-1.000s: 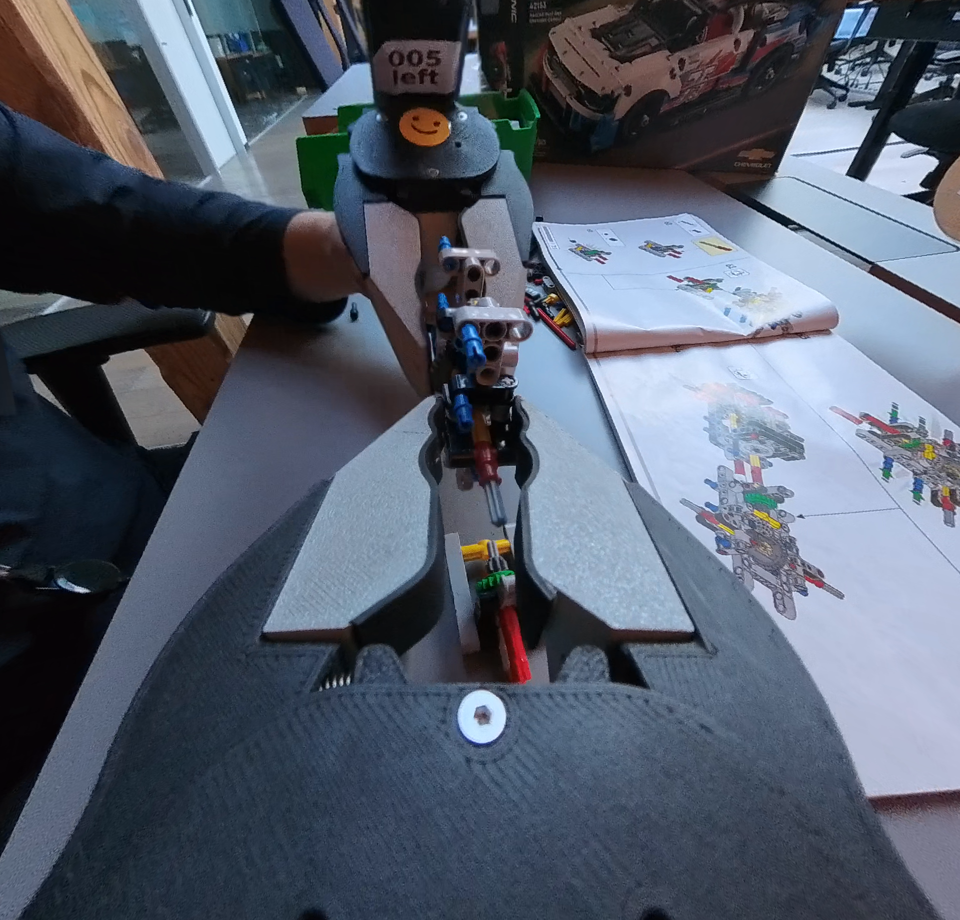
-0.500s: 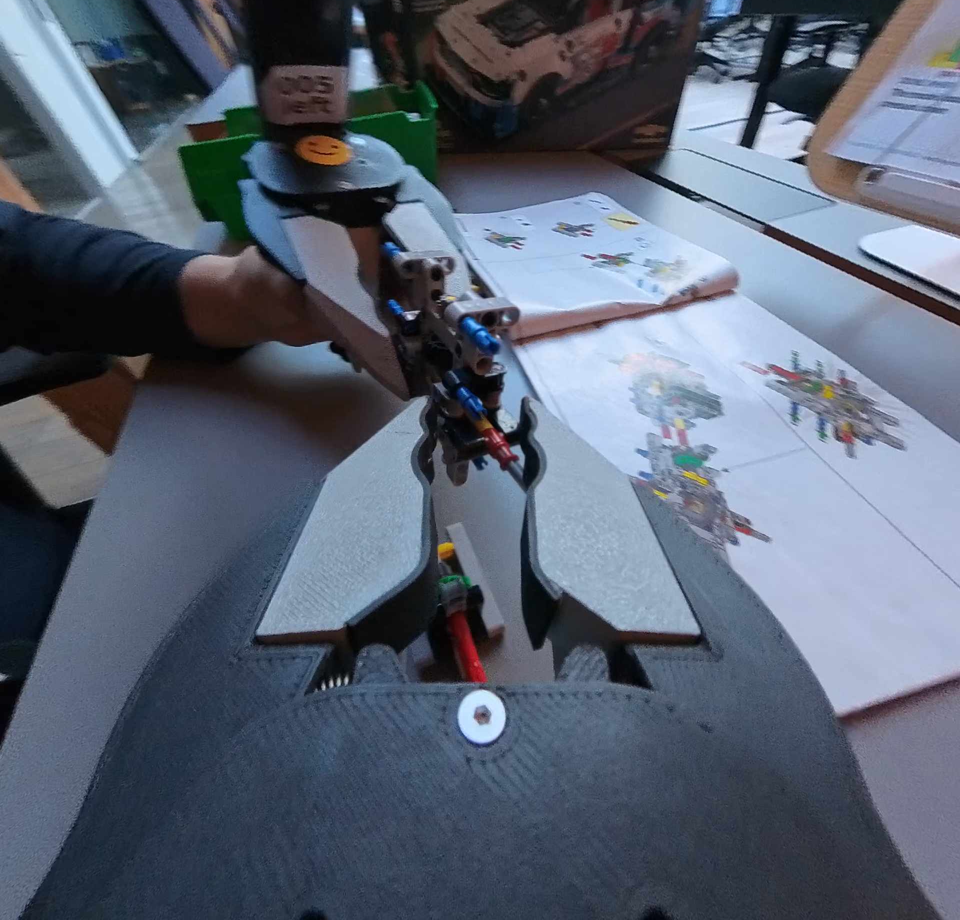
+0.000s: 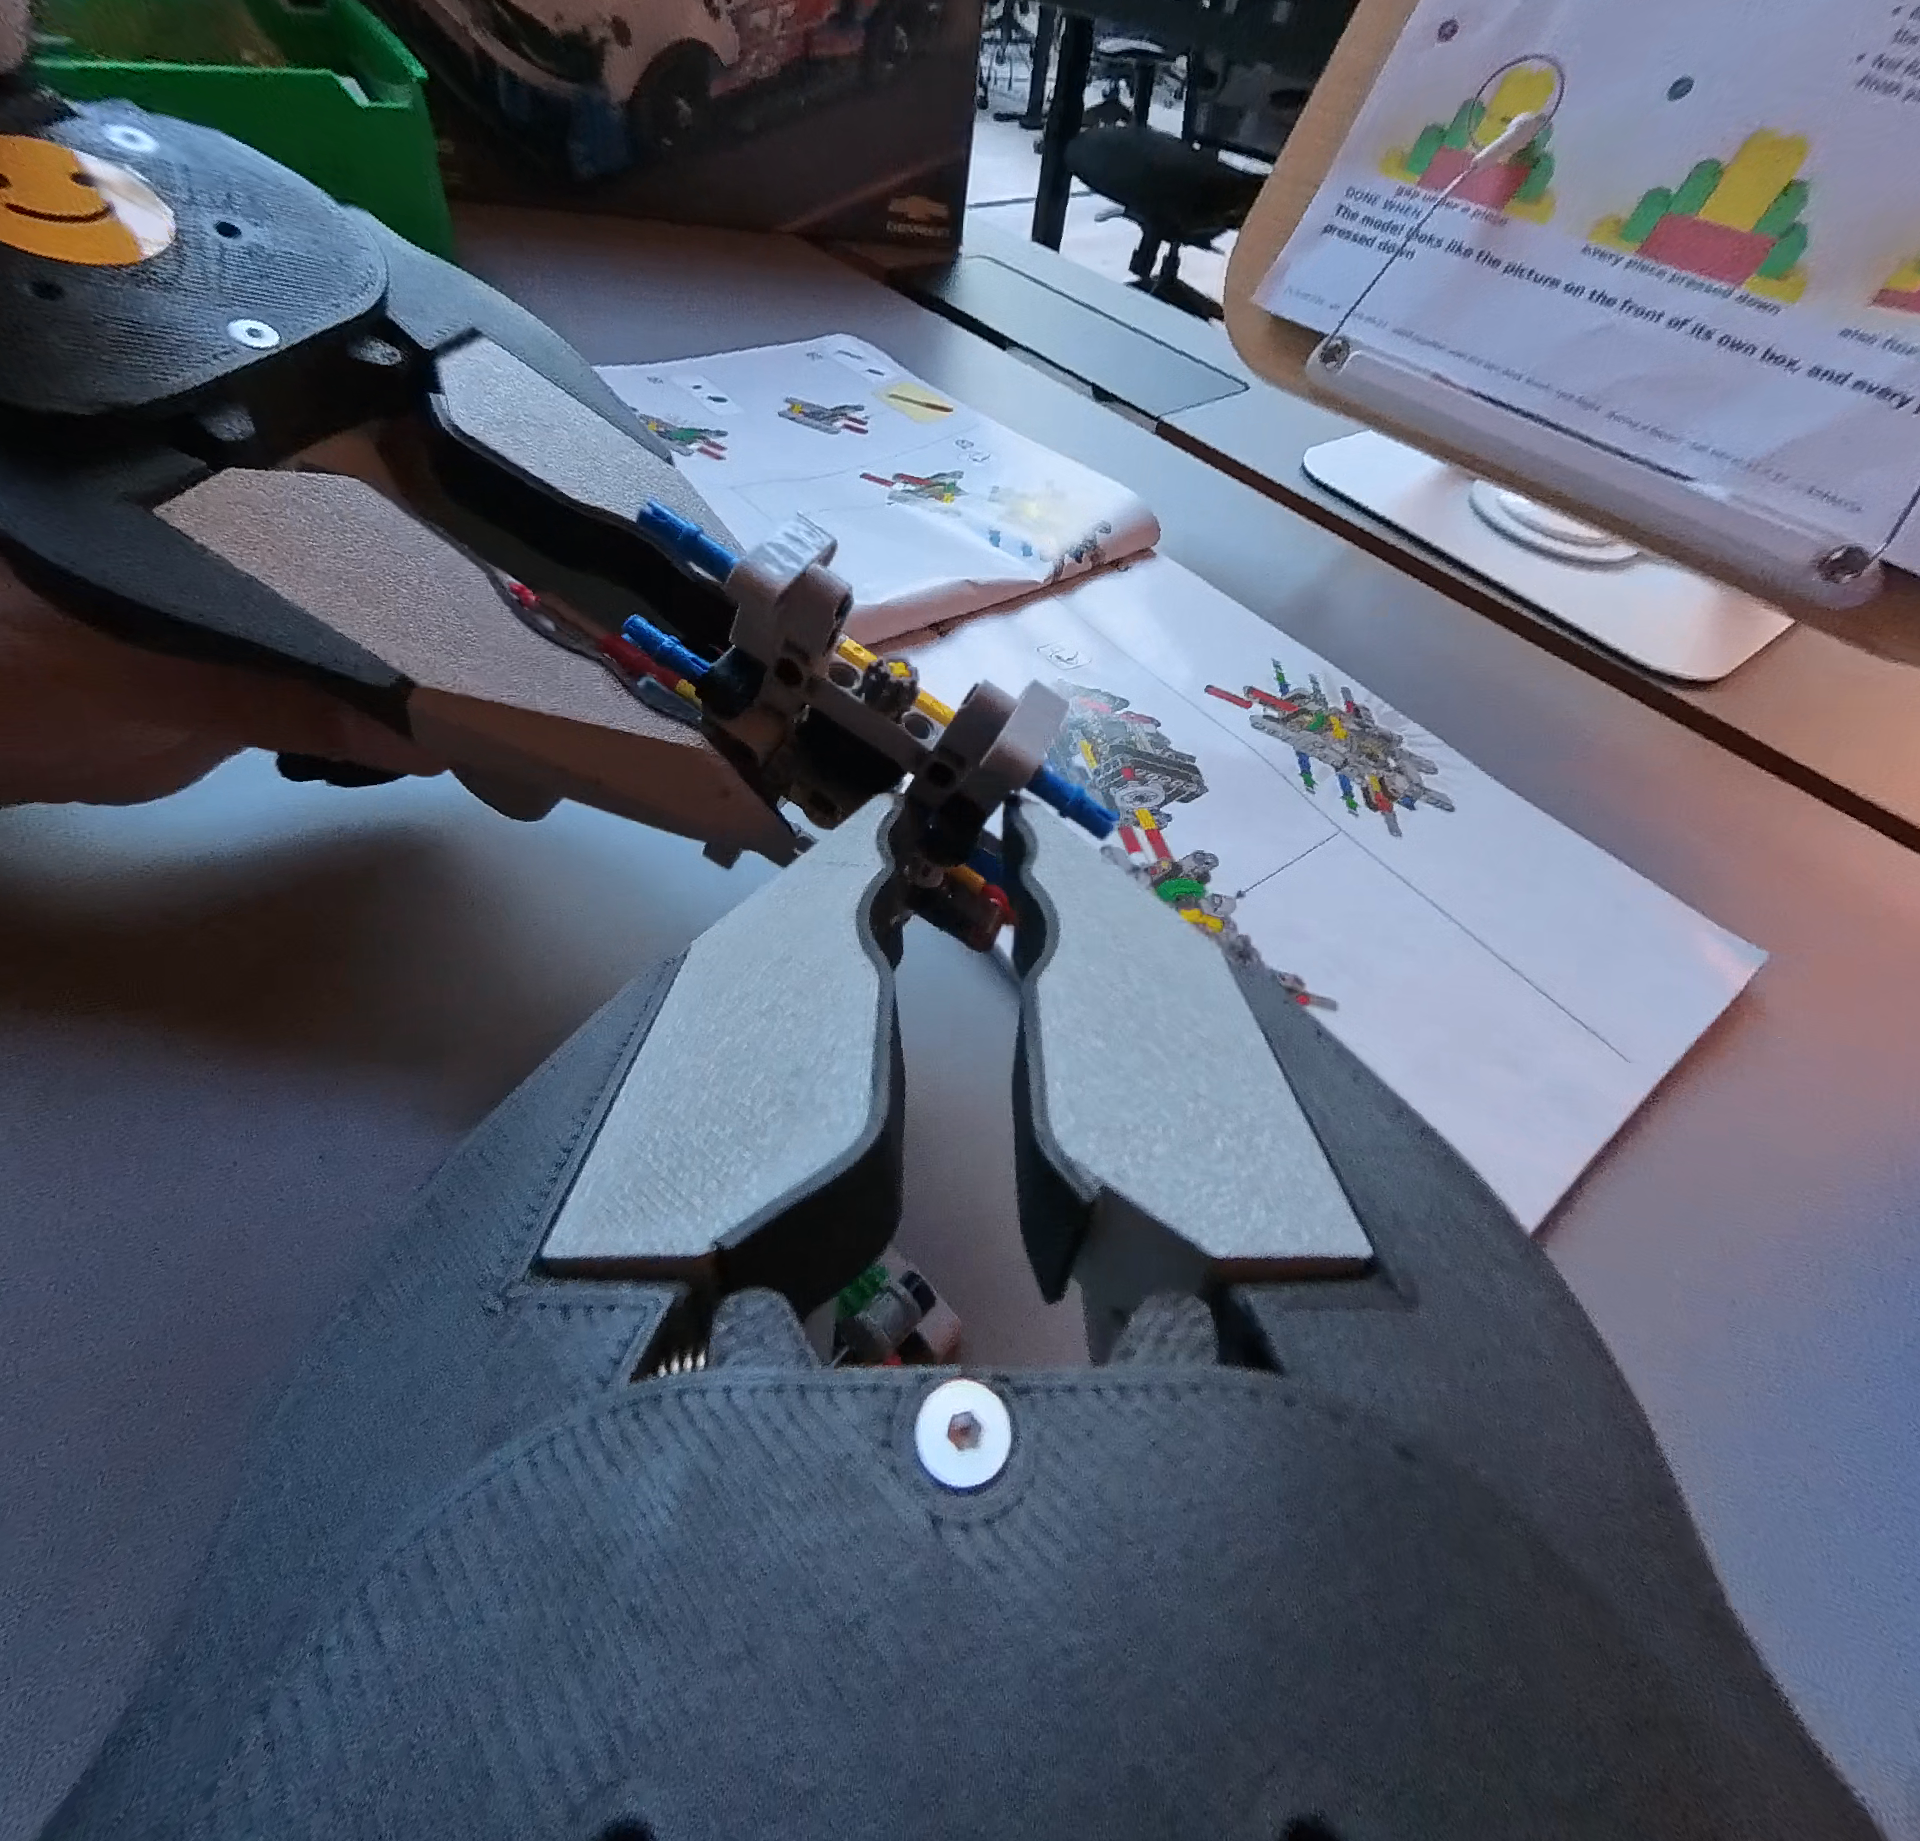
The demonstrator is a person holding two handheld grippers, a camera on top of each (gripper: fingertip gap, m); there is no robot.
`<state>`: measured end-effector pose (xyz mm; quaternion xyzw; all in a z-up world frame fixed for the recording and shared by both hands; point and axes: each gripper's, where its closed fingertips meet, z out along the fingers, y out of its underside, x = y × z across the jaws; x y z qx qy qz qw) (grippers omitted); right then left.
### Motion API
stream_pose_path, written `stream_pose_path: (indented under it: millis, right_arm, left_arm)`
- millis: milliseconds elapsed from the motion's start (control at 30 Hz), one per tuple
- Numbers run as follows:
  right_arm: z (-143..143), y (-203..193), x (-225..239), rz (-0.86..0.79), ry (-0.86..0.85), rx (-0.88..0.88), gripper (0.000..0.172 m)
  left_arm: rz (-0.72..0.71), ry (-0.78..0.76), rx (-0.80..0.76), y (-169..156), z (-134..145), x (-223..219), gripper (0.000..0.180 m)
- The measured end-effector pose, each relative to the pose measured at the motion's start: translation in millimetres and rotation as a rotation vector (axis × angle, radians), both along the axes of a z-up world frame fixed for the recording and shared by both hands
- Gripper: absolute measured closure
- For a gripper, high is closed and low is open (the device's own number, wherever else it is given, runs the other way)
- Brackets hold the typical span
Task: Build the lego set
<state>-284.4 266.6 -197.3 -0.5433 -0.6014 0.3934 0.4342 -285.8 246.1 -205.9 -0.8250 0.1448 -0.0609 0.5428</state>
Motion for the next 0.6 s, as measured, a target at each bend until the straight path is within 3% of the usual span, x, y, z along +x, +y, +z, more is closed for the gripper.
stream_pose_path:
  millis: [233,600]
  right_arm:
    - [-1.5,2.4,0.9,-0.008,-0.001,-0.079,0.158]
    - [1.5,1.0,2.3,0.008,0.022,-0.132,0.158]
  left_arm:
    - [0.028,0.188,0.07,0.5,2.1,-5.8,0.155]
    - [0.029,0.27,0.127,-1.2,6.7,-2.7,0.155]
